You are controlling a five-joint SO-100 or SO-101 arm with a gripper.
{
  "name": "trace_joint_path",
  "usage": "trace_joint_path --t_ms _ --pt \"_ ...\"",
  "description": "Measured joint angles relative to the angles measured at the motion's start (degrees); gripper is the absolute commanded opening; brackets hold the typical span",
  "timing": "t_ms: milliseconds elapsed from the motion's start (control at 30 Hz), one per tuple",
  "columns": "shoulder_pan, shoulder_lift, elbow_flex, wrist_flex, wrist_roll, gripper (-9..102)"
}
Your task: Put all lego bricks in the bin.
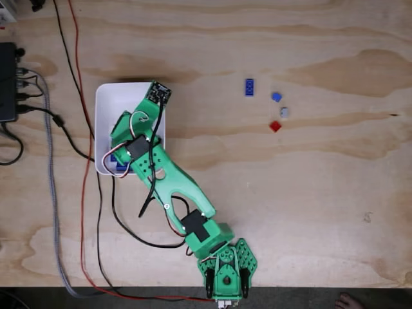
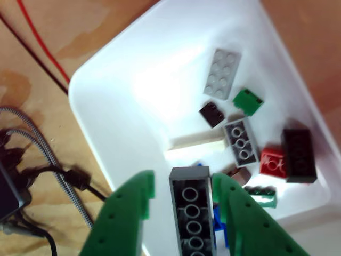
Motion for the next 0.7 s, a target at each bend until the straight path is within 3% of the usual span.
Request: trace_joint_path --t_ms 133,367,500,700 --pt "14.68 11.95 14.41 -7.56 -3.43 36" --pt "29.44 23.47 32.61 -18.46 -9.49 21" --pt "41.4 26.02 46.41 -25.49 -23.55 18" --pt "45.09 19.16 55.02 -34.8 -39.29 17"
